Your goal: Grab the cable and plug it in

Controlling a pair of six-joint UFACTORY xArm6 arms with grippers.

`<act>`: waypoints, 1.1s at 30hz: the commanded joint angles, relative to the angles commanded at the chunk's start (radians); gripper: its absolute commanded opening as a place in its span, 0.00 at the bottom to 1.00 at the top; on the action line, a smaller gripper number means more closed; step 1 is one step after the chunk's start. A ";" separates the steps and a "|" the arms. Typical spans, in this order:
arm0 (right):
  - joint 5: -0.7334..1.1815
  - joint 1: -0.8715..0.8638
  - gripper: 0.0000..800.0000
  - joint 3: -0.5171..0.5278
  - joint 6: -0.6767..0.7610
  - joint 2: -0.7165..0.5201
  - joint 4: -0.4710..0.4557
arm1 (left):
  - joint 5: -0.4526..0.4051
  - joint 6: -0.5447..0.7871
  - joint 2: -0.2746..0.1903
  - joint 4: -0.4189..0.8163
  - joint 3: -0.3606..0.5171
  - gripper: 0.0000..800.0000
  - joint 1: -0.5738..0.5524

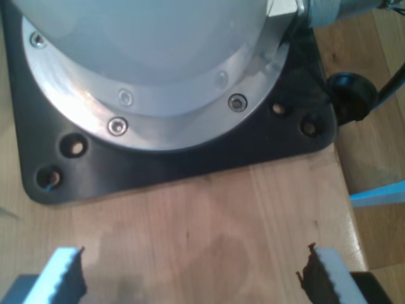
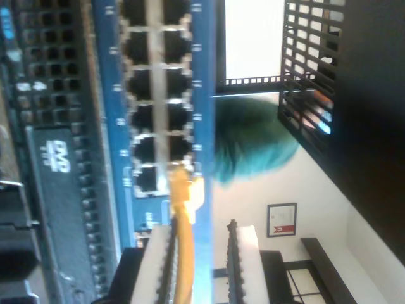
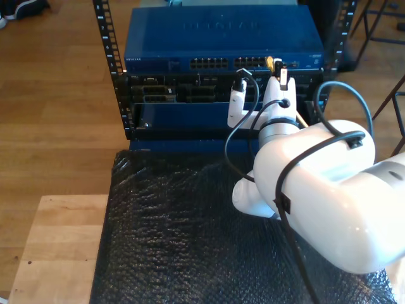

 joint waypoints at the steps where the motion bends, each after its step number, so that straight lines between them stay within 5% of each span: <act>1: 0.000 0.002 0.29 0.020 0.002 -0.015 0.000 | 0.000 0.000 0.000 0.000 0.000 1.00 0.000; 14: 0.123 0.046 0.46 0.238 0.006 -0.184 0.002 | 0.000 0.000 0.000 0.000 0.000 1.00 0.000; 28: 0.376 -0.037 0.52 0.331 0.002 -0.388 -0.008 | 0.000 0.000 0.000 0.000 0.000 1.00 0.000; 33: 0.542 -0.109 0.57 0.376 0.000 -0.496 -0.103 | 0.000 0.000 0.000 0.000 0.000 1.00 0.000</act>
